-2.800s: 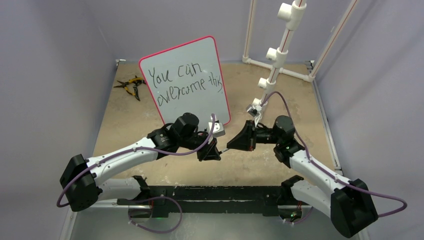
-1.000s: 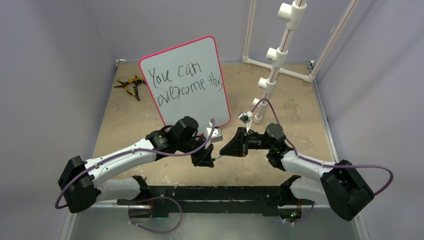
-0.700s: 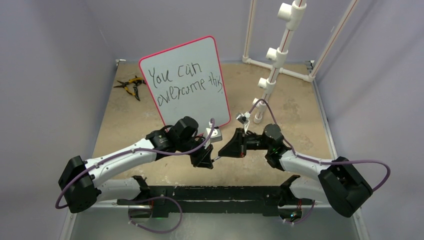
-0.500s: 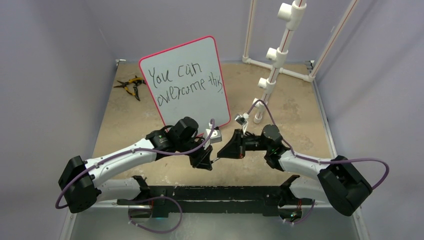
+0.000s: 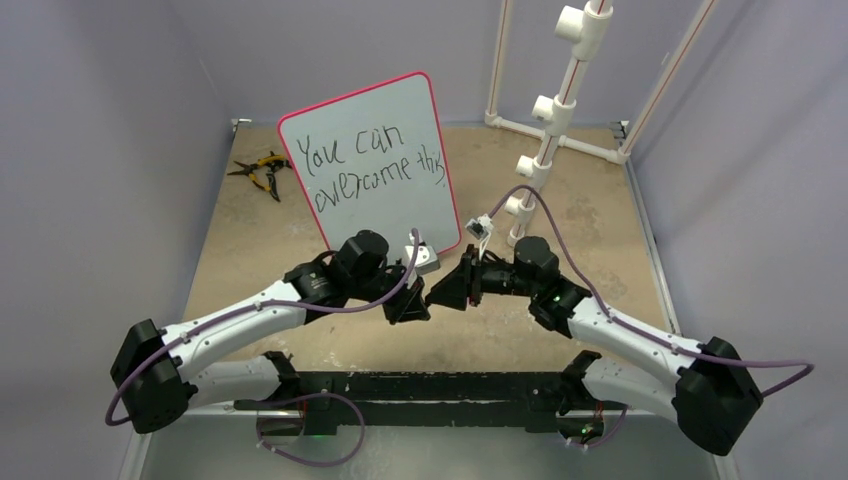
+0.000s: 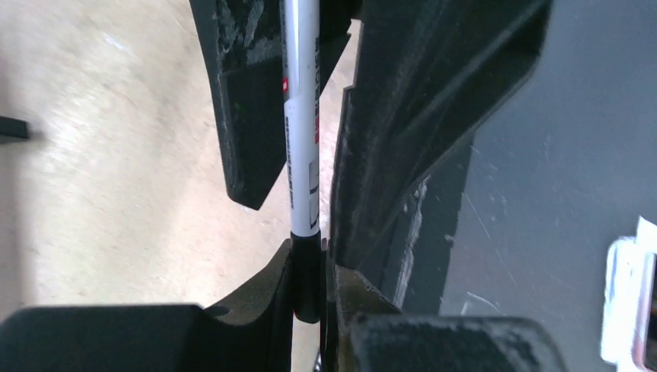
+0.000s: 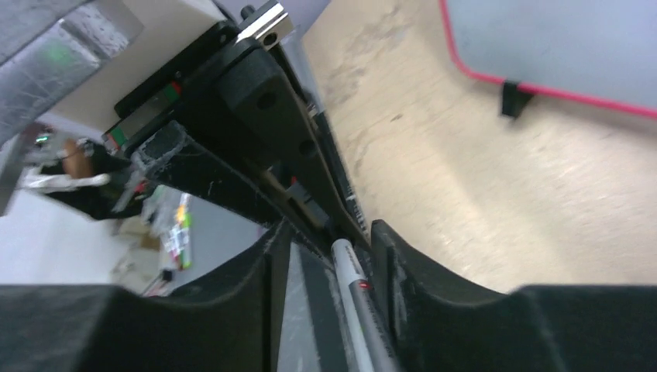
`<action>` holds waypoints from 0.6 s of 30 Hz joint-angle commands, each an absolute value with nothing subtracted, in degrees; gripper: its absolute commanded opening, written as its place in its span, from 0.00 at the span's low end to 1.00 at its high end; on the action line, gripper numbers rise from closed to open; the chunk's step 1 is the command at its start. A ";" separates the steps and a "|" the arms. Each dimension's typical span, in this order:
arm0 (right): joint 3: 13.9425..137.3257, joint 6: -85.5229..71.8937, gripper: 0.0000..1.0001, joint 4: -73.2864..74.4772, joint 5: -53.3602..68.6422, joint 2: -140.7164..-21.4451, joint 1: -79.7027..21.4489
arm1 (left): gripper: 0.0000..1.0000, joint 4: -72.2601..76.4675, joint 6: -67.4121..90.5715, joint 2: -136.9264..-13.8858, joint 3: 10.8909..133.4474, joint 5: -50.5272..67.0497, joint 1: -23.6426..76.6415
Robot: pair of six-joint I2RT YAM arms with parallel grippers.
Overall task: Write a sentence on the whiteboard
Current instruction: Close the whiteboard marker at the center of the board, then place the whiteboard marker at the center of the board.
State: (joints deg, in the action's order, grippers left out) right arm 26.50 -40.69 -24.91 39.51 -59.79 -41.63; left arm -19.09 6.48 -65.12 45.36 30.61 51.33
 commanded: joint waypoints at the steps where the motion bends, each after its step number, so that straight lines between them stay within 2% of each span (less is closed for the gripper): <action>1: 32.48 -34.20 0.52 -8.37 26.43 -57.33 -43.16 | 0.00 -7.76 9.64 -61.47 43.30 24.32 50.93; 5: 33.86 -33.57 0.67 -4.23 19.09 -53.97 -43.06 | 0.00 -9.54 13.89 -59.94 40.38 19.65 50.94; 8: 34.74 -33.52 0.89 -1.67 13.74 -51.42 -43.00 | 0.00 -10.54 16.95 -59.33 38.92 17.76 50.89; 10: 35.71 -33.48 0.98 -0.16 9.69 -49.79 -42.98 | 0.00 -10.36 19.04 -59.20 37.76 16.91 50.96; 18: 34.04 -35.45 0.99 3.68 -1.08 -47.26 -42.80 | 0.00 -9.90 26.42 -65.79 34.10 10.15 51.05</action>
